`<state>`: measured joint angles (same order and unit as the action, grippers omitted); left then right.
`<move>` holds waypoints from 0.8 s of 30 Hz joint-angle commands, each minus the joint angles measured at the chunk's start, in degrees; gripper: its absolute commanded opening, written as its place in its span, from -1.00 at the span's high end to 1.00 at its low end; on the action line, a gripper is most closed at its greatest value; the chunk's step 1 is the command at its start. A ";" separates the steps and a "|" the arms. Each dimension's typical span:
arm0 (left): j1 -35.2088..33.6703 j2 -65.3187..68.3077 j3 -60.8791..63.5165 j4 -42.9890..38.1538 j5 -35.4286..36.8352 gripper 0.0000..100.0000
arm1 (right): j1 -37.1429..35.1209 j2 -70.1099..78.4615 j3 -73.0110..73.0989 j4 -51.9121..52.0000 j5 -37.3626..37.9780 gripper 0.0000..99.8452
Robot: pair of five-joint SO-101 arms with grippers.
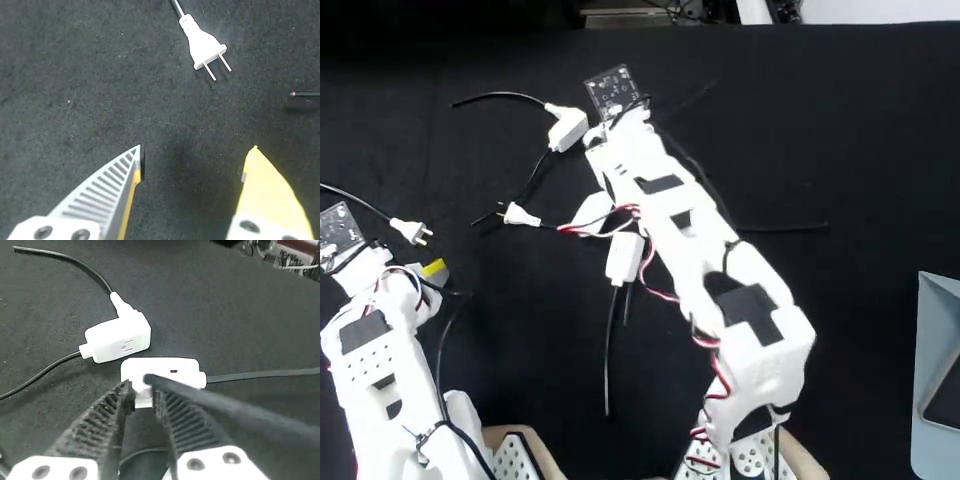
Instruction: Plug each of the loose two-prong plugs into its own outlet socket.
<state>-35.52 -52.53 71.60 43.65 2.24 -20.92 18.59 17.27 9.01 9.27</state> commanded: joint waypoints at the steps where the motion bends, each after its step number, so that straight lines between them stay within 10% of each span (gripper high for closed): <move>1: -0.66 -1.41 -0.57 -0.79 0.26 0.36 | 0.09 0.48 -6.20 3.60 -0.44 0.76; 13: -0.66 -1.32 -0.57 -0.79 0.26 0.36 | 0.53 -20.97 -5.14 35.87 -3.96 0.76; 24: -0.66 -1.05 -0.57 -0.88 0.18 0.36 | -2.64 -21.23 4.44 33.32 -22.15 0.76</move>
<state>-35.52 -52.53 71.60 43.65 2.24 -21.10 -2.95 21.58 44.53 -6.11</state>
